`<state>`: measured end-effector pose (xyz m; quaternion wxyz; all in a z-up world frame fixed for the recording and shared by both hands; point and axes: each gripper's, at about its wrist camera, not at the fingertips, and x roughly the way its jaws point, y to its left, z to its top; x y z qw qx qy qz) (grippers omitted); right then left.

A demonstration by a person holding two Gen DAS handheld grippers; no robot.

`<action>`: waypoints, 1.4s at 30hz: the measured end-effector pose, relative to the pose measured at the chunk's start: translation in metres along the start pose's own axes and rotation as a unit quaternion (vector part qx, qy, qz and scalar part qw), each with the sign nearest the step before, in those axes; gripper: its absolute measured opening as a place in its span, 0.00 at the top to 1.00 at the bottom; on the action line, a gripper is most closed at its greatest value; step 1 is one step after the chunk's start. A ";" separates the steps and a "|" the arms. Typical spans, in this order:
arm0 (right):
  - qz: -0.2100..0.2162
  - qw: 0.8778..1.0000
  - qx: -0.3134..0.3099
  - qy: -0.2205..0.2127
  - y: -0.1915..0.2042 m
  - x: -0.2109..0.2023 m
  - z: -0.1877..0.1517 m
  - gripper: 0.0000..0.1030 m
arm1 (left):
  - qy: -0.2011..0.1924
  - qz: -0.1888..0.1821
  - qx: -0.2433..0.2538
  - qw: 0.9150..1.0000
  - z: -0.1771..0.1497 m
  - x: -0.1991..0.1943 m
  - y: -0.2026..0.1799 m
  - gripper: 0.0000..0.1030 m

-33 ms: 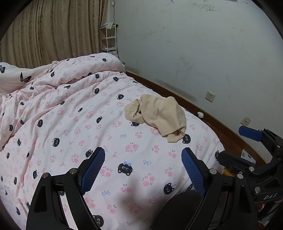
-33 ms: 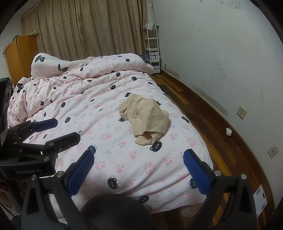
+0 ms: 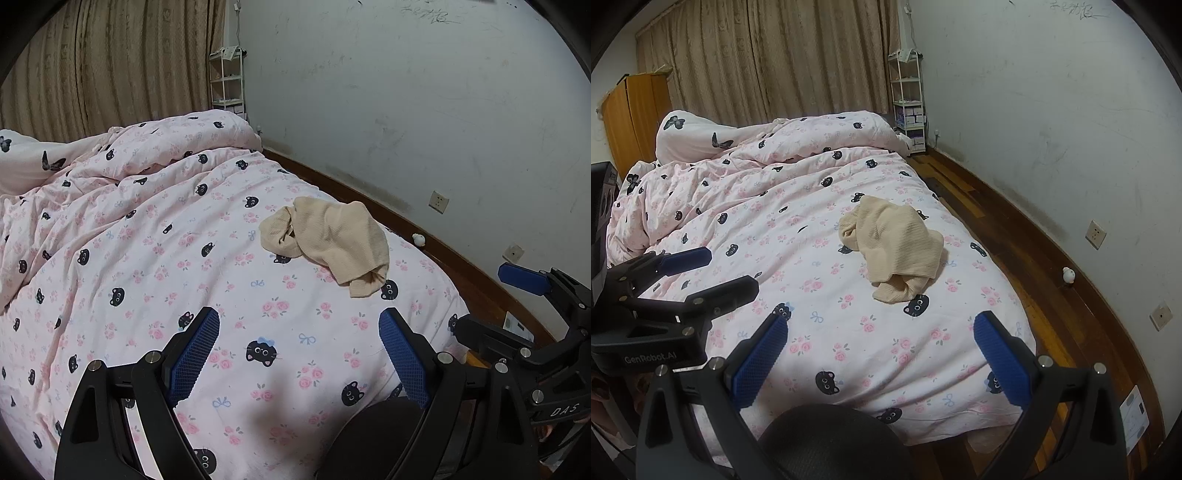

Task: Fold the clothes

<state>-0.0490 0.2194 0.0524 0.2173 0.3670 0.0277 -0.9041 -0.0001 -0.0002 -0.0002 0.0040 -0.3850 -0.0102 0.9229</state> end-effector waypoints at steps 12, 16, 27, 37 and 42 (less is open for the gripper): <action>0.000 1.000 0.000 0.002 -0.001 0.004 -0.001 0.01 | -0.005 0.004 0.003 1.000 0.001 0.000 -0.001 0.17; 0.000 1.000 -0.003 0.003 0.002 0.002 0.001 0.01 | -0.005 0.002 0.001 1.000 0.002 -0.001 0.002 0.17; 0.002 1.000 -0.005 0.006 0.004 0.005 0.001 0.01 | -0.003 0.001 -0.001 1.000 0.002 0.002 0.003 0.17; 0.001 1.000 -0.003 0.011 0.002 0.008 0.000 0.01 | -0.002 0.000 -0.001 1.000 0.000 0.005 0.002 0.17; 0.002 1.000 -0.002 0.011 0.001 0.009 -0.001 0.01 | 0.000 -0.001 -0.001 1.000 0.000 0.006 0.002 0.17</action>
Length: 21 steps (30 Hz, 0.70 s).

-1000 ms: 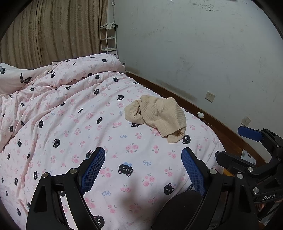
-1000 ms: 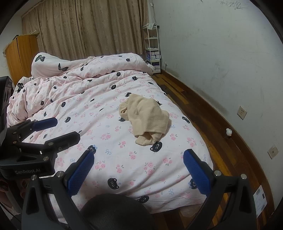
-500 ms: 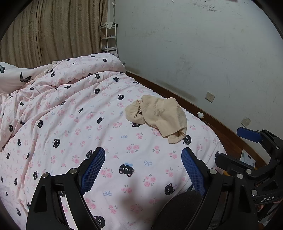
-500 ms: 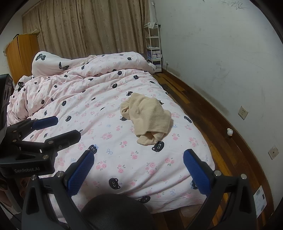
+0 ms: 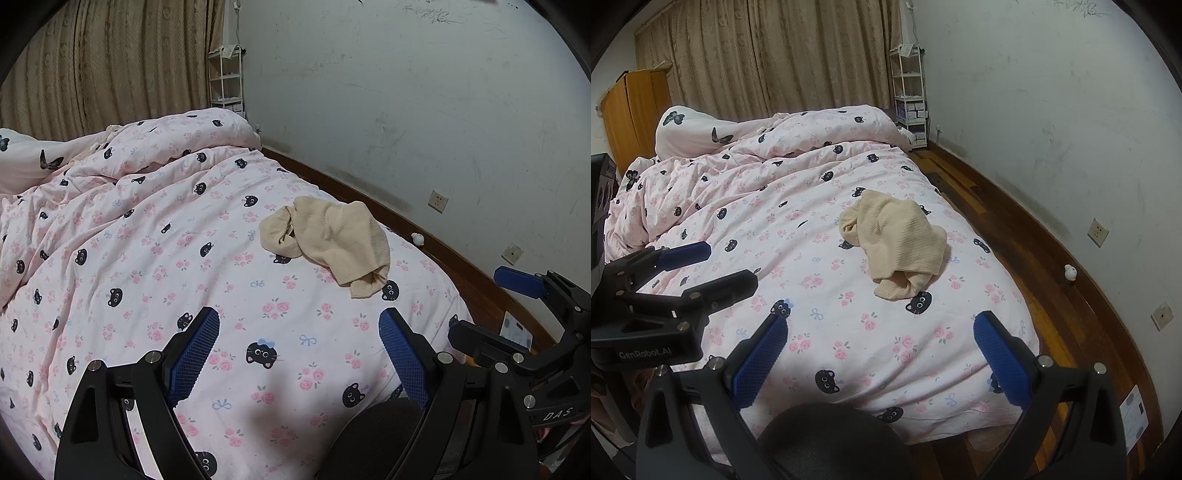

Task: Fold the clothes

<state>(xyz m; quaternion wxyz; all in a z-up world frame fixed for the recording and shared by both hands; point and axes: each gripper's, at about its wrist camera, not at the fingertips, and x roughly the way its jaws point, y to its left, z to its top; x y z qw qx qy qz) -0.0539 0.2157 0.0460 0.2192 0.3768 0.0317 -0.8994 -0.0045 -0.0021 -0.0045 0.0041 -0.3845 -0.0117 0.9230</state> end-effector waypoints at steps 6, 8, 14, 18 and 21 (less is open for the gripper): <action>0.001 1.000 0.001 0.001 0.000 0.001 0.000 0.01 | -0.001 0.000 0.000 1.000 0.000 0.001 0.000 0.17; 0.002 1.000 0.000 0.001 0.000 0.001 0.000 0.01 | 0.000 0.001 0.000 1.000 0.000 0.001 0.000 0.17; 0.002 1.000 0.000 0.003 0.001 0.002 0.000 0.01 | 0.002 0.000 -0.002 1.000 -0.001 0.002 0.001 0.17; 0.003 1.000 0.000 0.006 0.002 0.004 -0.001 0.01 | 0.002 0.001 -0.003 1.000 -0.002 0.003 0.003 0.17; 0.002 1.000 -0.003 0.008 0.002 0.006 -0.002 0.01 | 0.004 0.000 -0.004 1.000 -0.002 0.004 0.004 0.17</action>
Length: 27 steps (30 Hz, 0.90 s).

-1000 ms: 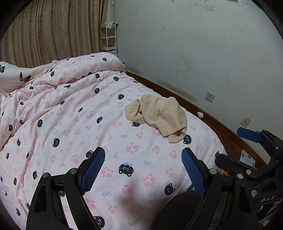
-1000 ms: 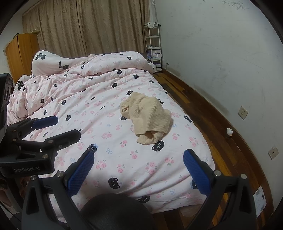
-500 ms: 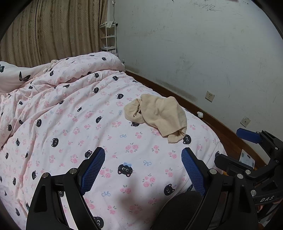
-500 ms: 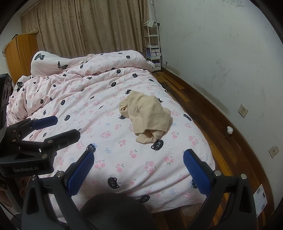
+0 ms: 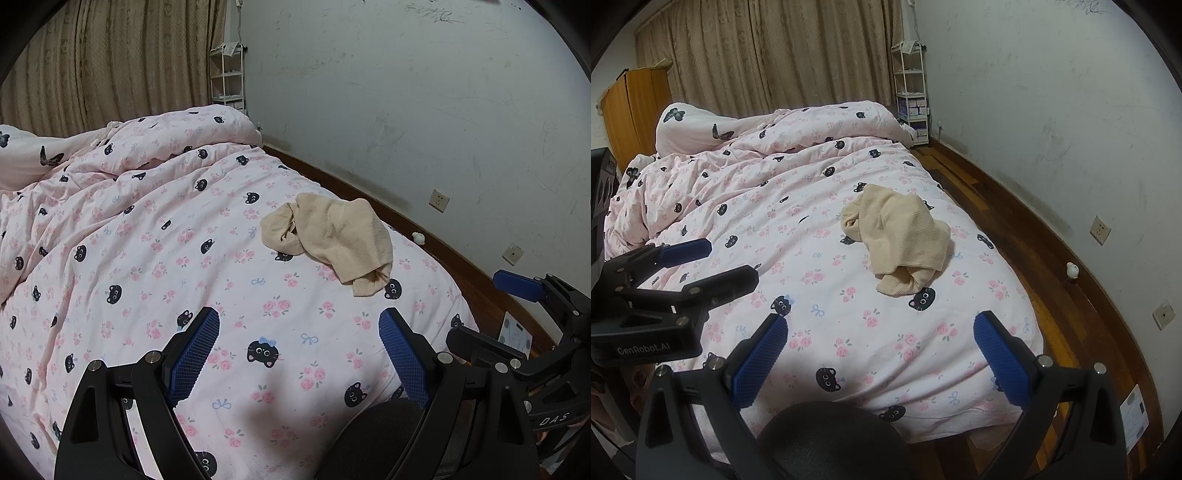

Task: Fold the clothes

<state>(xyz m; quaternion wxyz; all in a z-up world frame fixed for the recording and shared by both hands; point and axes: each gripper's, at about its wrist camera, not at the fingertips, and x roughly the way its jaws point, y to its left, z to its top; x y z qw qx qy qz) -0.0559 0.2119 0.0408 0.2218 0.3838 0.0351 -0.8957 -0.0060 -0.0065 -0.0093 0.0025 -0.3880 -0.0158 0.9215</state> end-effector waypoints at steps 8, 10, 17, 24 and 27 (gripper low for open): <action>-0.001 1.000 -0.001 0.000 0.000 0.003 0.001 0.01 | 0.003 -0.002 -0.003 1.000 0.000 0.004 0.003 0.17; -0.002 1.000 -0.003 -0.001 0.000 0.004 0.002 0.01 | 0.005 -0.003 -0.003 1.000 -0.001 0.006 0.004 0.17; -0.007 1.000 -0.003 -0.001 -0.007 0.018 0.006 0.01 | 0.010 -0.002 0.001 1.000 0.000 0.018 0.007 0.17; -0.012 1.000 -0.006 -0.002 -0.013 0.046 0.013 0.01 | 0.018 -0.004 0.026 0.999 0.014 0.051 0.011 0.17; -0.014 1.000 0.006 0.004 -0.020 0.064 0.017 0.01 | 0.025 -0.011 0.033 0.999 0.024 0.070 0.015 0.17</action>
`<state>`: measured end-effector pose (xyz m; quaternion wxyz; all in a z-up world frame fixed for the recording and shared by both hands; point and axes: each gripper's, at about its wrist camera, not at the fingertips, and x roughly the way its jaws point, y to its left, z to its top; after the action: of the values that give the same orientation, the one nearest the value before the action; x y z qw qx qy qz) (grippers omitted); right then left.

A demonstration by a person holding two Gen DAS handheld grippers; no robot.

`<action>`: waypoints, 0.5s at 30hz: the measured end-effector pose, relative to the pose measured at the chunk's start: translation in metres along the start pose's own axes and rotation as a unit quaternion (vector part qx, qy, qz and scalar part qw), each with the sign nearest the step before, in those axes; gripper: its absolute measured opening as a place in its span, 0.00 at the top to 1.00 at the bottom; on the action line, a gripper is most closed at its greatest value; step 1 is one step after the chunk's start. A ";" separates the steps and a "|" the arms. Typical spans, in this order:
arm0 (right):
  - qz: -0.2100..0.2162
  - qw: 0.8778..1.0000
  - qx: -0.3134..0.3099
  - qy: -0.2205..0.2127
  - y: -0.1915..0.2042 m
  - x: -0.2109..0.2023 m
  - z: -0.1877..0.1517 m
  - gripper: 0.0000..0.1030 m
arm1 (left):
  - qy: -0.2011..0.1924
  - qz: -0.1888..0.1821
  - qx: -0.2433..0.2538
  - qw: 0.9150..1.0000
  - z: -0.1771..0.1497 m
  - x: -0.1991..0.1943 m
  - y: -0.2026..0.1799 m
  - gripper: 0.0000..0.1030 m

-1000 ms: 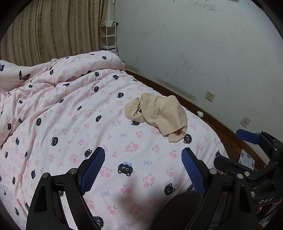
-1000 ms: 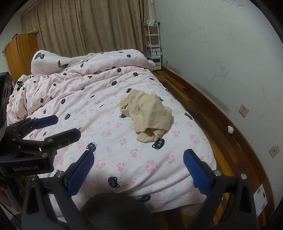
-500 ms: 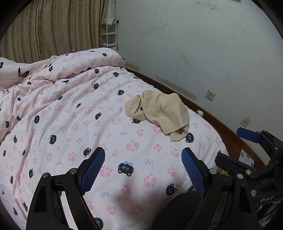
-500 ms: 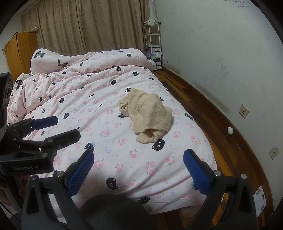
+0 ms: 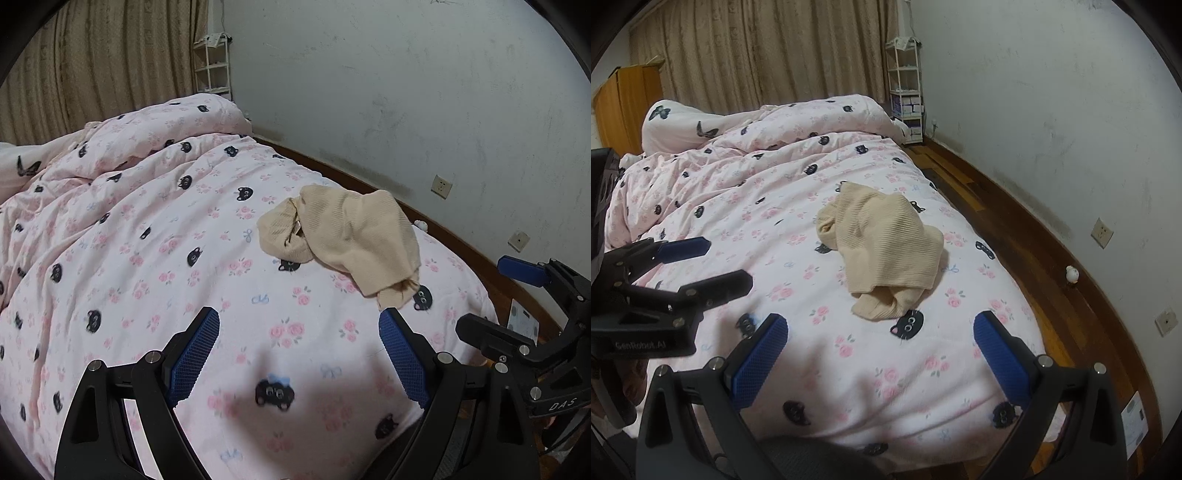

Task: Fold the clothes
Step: 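Grasp the beige sweater with the left gripper while the right gripper grasps another edge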

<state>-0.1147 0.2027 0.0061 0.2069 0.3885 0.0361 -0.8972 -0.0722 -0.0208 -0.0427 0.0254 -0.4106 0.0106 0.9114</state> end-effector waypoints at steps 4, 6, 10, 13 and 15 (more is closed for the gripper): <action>-0.003 1.000 0.016 0.008 -0.009 0.024 0.006 0.01 | 0.011 -0.004 0.004 1.000 0.019 0.031 0.007 0.17; -0.006 1.000 0.020 0.012 -0.013 0.036 0.010 0.01 | 0.017 -0.009 0.003 1.000 0.026 0.045 0.010 0.17; -0.014 0.999 0.023 0.018 -0.020 0.062 0.016 0.01 | 0.031 -0.011 -0.003 0.999 0.036 0.076 0.016 0.17; -0.013 0.999 0.024 0.023 -0.022 0.078 0.019 0.02 | 0.042 -0.008 -0.006 0.999 0.038 0.097 0.019 0.17; -0.012 0.999 0.027 0.027 -0.024 0.086 0.020 0.02 | 0.050 -0.006 -0.008 0.999 0.040 0.110 0.022 0.17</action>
<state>-0.1904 0.1907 -0.0439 0.1843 0.4179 0.0228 -0.8893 -0.1761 -0.0367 -0.0989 0.0273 -0.4555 0.0023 0.8898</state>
